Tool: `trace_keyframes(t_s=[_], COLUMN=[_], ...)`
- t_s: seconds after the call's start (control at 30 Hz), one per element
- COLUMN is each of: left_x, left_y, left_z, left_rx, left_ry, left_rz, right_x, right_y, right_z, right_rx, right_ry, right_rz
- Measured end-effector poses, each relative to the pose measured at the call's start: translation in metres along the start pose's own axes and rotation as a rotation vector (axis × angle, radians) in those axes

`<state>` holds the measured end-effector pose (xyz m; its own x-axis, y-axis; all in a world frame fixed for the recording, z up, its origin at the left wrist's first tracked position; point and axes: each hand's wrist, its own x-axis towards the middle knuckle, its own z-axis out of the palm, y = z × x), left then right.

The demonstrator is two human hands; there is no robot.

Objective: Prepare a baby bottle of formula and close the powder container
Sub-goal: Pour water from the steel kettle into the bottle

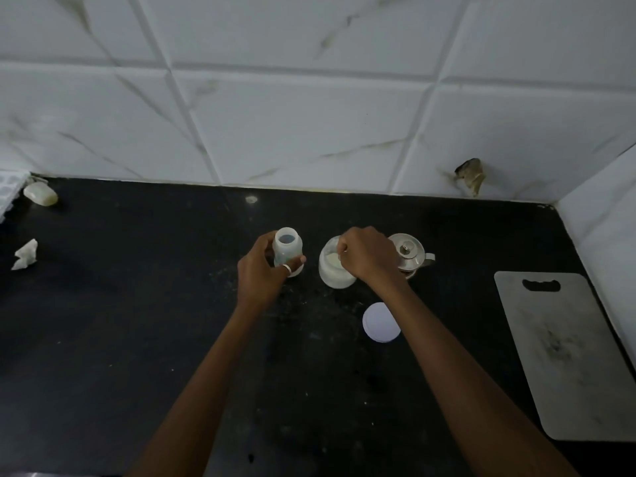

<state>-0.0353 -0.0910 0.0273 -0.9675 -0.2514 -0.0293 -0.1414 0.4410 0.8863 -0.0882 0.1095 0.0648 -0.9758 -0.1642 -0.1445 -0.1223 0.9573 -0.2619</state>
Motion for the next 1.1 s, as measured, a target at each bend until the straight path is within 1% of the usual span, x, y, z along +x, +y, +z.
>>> trace_keyframes(t_s=[0.17,0.23,0.4,0.5,0.63,0.83,0.9,1.0,1.1], left_x=[-0.002,-0.002,-0.002,-0.002,-0.002,0.003,0.005,0.007,0.009], left_y=[0.001,0.003,0.008,0.014,0.026,0.048,0.054,0.062,0.069], left_z=[0.002,0.001,0.001,0.001,0.001,0.001,0.004,0.007,0.012], left_rx=[0.01,0.008,-0.008,-0.023,-0.028,-0.015,-0.014,-0.002,-0.006], left_ry=[-0.008,-0.007,-0.007,-0.012,-0.004,-0.008,-0.008,-0.001,0.0], left_rz=[0.015,0.019,0.026,0.032,0.06,0.11,0.124,0.141,0.144], right_x=[0.001,-0.002,-0.01,-0.013,-0.014,-0.018,-0.021,-0.023,-0.023], right_y=[0.003,0.007,0.018,0.033,0.063,0.109,0.124,0.142,0.152], right_z=[0.004,0.004,-0.007,-0.015,-0.019,-0.014,-0.006,0.011,0.029], right_rx=[-0.012,0.011,0.165,0.327,0.513,0.723,0.791,0.891,1.015], right_ry=[-0.082,-0.062,0.106,0.249,0.431,0.631,0.631,0.569,0.51], right_rz=[-0.02,-0.015,0.029,0.038,0.072,0.171,0.246,0.405,0.496])
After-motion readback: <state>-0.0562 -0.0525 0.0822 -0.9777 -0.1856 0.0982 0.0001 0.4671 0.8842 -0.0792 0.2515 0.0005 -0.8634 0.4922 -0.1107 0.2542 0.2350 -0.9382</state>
